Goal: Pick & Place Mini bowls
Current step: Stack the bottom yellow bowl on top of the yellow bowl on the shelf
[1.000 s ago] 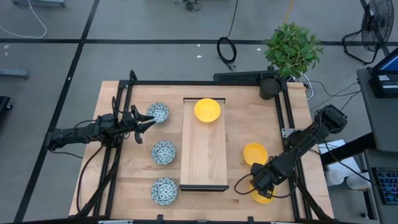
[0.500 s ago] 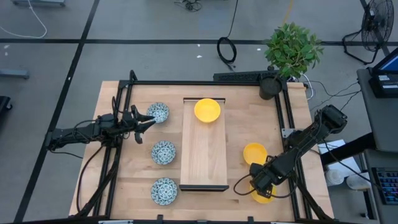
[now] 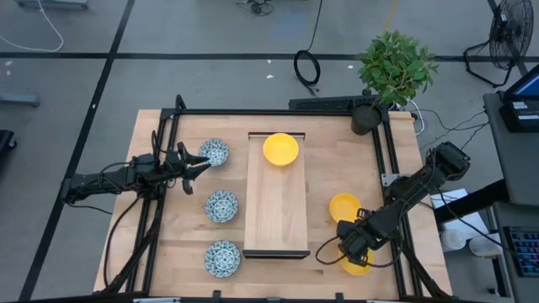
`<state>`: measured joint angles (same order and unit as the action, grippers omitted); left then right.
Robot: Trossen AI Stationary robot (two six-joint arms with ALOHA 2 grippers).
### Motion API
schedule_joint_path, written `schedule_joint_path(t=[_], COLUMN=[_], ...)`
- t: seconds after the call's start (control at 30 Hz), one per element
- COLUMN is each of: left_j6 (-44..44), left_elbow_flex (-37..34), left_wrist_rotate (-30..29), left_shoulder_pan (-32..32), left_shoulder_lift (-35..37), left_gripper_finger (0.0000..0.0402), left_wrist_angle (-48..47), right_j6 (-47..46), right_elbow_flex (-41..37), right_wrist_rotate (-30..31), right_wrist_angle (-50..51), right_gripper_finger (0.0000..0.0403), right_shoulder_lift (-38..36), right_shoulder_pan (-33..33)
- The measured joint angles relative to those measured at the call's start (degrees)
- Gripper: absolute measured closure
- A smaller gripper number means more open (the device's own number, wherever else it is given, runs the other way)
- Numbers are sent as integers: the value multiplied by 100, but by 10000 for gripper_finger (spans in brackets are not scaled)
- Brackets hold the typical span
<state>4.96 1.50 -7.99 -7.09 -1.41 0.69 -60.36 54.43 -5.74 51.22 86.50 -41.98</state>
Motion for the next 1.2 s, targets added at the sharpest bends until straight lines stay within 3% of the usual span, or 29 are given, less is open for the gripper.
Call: schedule_joint_path(t=[0.93,1.2], left_j6=[0,0], left_elbow_flex=[0,-1], left_wrist_rotate=[0,0], left_shoulder_pan=[0,-1], left_shoulder_lift=[0,0], left_gripper_finger=[289,289], left_wrist_angle=[-1,-1], right_j6=[288,556], right_elbow_flex=[2,7], right_wrist_rotate=[201,-54], right_wrist_angle=[4,-42], right_gripper_finger=[395,400], right_shoulder_lift=[-5,-9], right_shoulder_pan=[2,56])
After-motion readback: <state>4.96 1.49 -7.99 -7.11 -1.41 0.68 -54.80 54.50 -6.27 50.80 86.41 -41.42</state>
